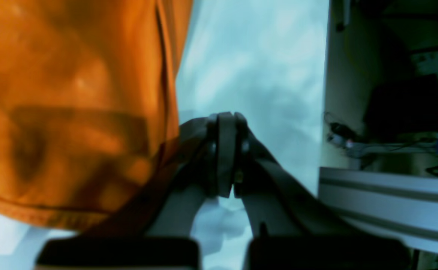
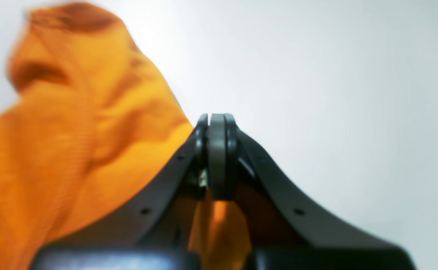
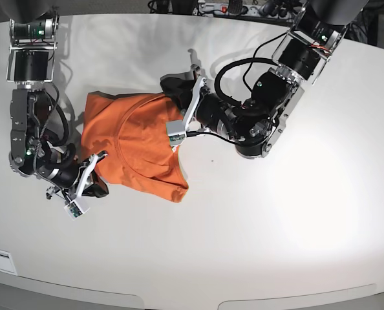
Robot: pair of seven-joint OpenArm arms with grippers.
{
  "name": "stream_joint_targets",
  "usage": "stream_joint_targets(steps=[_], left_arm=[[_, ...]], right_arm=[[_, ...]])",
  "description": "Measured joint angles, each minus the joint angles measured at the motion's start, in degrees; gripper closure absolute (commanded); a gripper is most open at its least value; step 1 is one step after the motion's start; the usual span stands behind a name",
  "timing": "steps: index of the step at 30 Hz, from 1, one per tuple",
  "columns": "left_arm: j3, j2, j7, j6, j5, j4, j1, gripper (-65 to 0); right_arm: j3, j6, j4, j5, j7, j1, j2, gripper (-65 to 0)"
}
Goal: Fold the T-shirt properly
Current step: 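Grasp opposite sides of the bundle with both grippers and square it, then release the bundle and lift both grippers away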
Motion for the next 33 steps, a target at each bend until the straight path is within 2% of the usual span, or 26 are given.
stream_joint_targets(steps=[5, 10, 15, 19, 23, 28, 33], left_arm=[[0.0, 0.0, -1.7, 0.0, 9.4, 0.3, -0.5, 0.0], [0.0, -0.4, -11.6, 0.0, 19.8, 0.5, -0.6, 0.0], [-0.1, -1.8, -18.4, -0.1, 26.0, 0.2, -0.8, 0.0], [-0.1, -2.6, -23.7, 0.7, 31.0, -0.9, -1.5, 0.0], [-0.1, -2.6, -29.8, 1.9, 36.3, -3.9, -3.0, 0.0], [-0.3, -2.5, -38.0, 2.0, 39.1, -9.5, -5.1, 0.0], [-0.3, -0.4, -48.9, 2.4, 47.9, -15.0, -7.0, 0.0]], right_arm=[[-5.6, 0.0, -4.9, 0.0, -0.4, 1.6, 0.5, 0.0], [-6.5, 0.0, -4.1, 0.2, -0.6, 0.5, 3.4, 0.0], [-6.1, 0.0, -0.2, 8.0, -3.4, -3.4, 7.2, 0.0], [-3.8, 0.0, 5.4, 9.0, -4.0, -10.1, 9.2, 0.0], [0.4, 0.0, 12.1, 9.2, -4.3, -16.5, 8.9, 0.0], [6.7, 0.0, 17.2, 9.1, -4.2, -24.9, 8.3, 0.0], [11.4, 0.0, 19.6, 9.6, -3.7, -31.1, 4.9, 0.0]])
